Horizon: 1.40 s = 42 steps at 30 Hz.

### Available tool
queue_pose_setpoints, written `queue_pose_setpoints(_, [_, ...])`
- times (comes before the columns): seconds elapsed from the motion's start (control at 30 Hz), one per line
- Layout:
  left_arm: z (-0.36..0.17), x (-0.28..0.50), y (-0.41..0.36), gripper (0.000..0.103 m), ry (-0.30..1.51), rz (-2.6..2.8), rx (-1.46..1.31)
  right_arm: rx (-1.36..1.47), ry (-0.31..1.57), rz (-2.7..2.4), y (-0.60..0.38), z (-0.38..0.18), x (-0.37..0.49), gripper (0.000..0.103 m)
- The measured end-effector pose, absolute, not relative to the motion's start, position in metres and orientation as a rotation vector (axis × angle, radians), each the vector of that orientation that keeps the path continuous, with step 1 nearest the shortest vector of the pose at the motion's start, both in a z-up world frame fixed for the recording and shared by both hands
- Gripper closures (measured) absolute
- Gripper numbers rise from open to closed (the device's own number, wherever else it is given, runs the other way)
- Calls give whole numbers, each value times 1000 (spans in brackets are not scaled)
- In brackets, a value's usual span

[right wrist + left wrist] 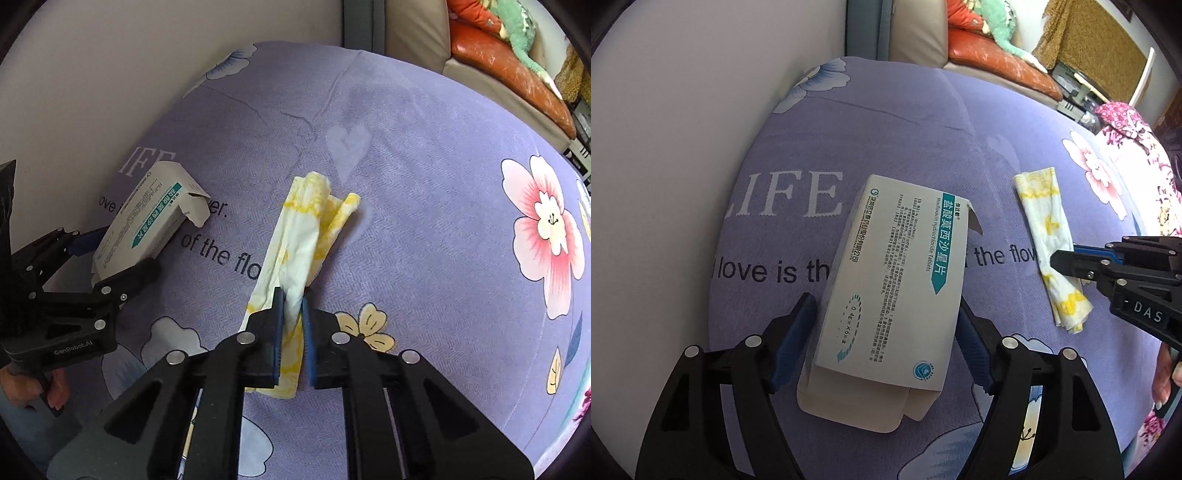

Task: Collect trash
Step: 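Grasp the yellow-white sanitary pad with the right gripper while the left gripper holds the box, then carry the box in the left gripper over the teal bin while the right gripper carries the pad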

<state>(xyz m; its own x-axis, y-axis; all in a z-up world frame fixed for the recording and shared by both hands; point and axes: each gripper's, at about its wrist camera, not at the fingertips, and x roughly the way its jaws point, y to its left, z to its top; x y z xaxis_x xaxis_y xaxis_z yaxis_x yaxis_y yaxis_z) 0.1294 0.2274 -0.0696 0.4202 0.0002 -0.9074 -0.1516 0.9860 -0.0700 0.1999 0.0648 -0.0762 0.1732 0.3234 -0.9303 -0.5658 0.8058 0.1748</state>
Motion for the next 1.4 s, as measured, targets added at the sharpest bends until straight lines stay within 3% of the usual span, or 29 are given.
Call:
queue_pose_setpoints(0.3, [-72,137,222,27,1155,116,-78,-161,1220,550,2,-54,200,96])
queue_pose_setpoints(0.4, [-71,137,219,36,1148,135,-70,-133,1208,525,-24,-48,196,96])
queue_pose_setpoints(0.7, [-52,133,181,36,1113,114,-73,-29,1187,475,-93,-34,181,96])
queue_pose_setpoints(1.4, [0,158,-54,36,1015,-175,99,157,1012,319,-269,21,145,96])
